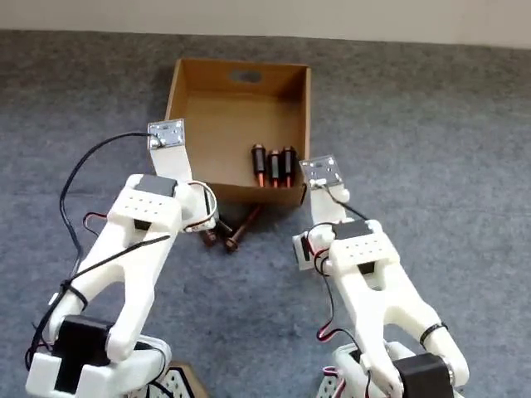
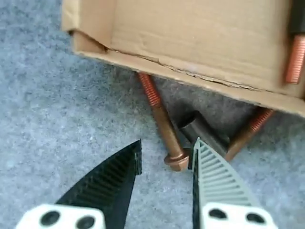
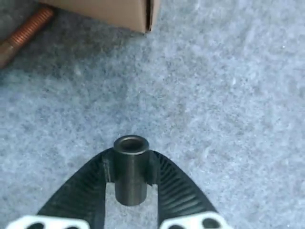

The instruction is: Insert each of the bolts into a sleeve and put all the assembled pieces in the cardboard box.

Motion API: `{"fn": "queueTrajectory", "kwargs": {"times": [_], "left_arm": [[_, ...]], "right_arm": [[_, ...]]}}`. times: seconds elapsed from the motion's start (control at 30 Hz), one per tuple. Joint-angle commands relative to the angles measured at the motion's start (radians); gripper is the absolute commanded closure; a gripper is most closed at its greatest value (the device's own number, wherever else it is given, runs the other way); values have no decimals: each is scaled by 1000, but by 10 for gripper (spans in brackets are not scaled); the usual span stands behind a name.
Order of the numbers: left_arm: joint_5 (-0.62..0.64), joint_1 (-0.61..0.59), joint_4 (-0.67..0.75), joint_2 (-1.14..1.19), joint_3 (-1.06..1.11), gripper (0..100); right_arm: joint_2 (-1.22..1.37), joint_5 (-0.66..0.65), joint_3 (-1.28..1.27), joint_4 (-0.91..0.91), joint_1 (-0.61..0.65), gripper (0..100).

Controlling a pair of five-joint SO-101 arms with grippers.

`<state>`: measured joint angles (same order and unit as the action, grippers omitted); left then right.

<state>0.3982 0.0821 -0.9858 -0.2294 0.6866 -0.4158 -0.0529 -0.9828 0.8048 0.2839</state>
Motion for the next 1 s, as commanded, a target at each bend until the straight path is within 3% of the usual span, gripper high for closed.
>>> {"fn": "queueTrajectory", "kwargs": {"times": [0.0,0.23,0.63,0.8,0.97], "left_arm": [[8,-10,44,8,4,822],[8,-7,80,182,-58,822],[3,-5,-40,358,-208,826],[0,-12,-69,320,-208,999],[0,-10,-135,243,-202,992]], "right_arm": [[-35,-9,2,-13,-13,993],[-35,-9,2,-13,-13,993],[-35,-9,2,-13,-13,993],[-35,-9,2,-13,-13,993],[-35,-9,4,-13,-13,993]]}}
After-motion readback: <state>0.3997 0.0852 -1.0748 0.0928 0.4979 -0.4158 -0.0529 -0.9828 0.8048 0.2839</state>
